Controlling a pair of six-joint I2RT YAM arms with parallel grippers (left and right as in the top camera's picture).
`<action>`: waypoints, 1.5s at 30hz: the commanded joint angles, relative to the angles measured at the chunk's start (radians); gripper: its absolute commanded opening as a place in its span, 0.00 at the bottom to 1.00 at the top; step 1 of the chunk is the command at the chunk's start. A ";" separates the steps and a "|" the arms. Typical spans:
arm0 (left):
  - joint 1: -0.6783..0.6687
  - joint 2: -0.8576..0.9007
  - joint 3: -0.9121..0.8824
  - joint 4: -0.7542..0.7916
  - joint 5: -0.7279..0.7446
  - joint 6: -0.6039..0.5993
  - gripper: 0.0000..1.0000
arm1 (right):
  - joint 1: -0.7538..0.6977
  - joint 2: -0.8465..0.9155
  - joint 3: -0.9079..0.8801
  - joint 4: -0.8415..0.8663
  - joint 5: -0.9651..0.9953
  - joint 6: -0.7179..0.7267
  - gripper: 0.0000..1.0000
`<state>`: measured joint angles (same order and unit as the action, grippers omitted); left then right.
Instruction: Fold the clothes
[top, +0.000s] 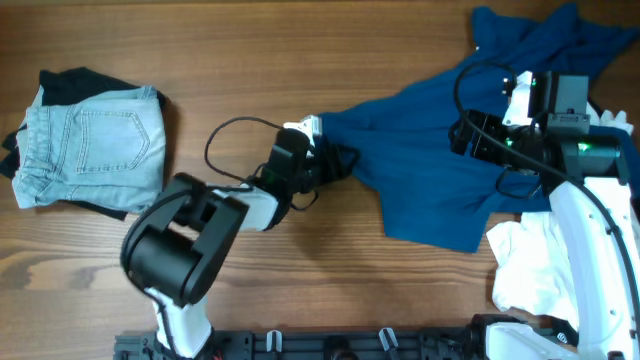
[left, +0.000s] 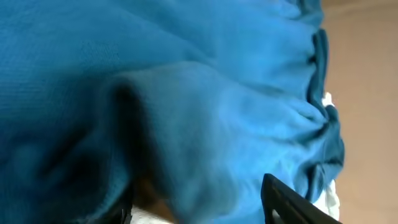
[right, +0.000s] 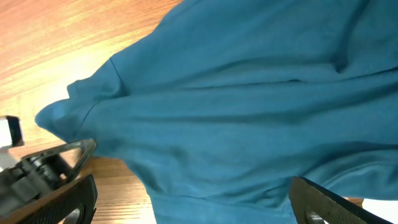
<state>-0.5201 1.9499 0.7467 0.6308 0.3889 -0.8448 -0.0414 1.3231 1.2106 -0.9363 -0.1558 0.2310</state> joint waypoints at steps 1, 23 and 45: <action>0.018 0.052 0.066 0.033 -0.090 -0.057 0.04 | -0.002 0.002 0.006 -0.004 0.006 0.005 1.00; 0.605 -0.317 0.226 -0.956 0.288 0.367 1.00 | -0.002 0.003 0.006 -0.020 0.007 0.005 1.00; -0.017 -0.077 0.203 -0.853 -0.130 -0.196 0.51 | -0.002 0.005 0.006 -0.034 0.006 0.005 1.00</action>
<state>-0.5259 1.8339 0.9649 -0.2218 0.3241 -0.9501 -0.0414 1.3231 1.2106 -0.9649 -0.1558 0.2310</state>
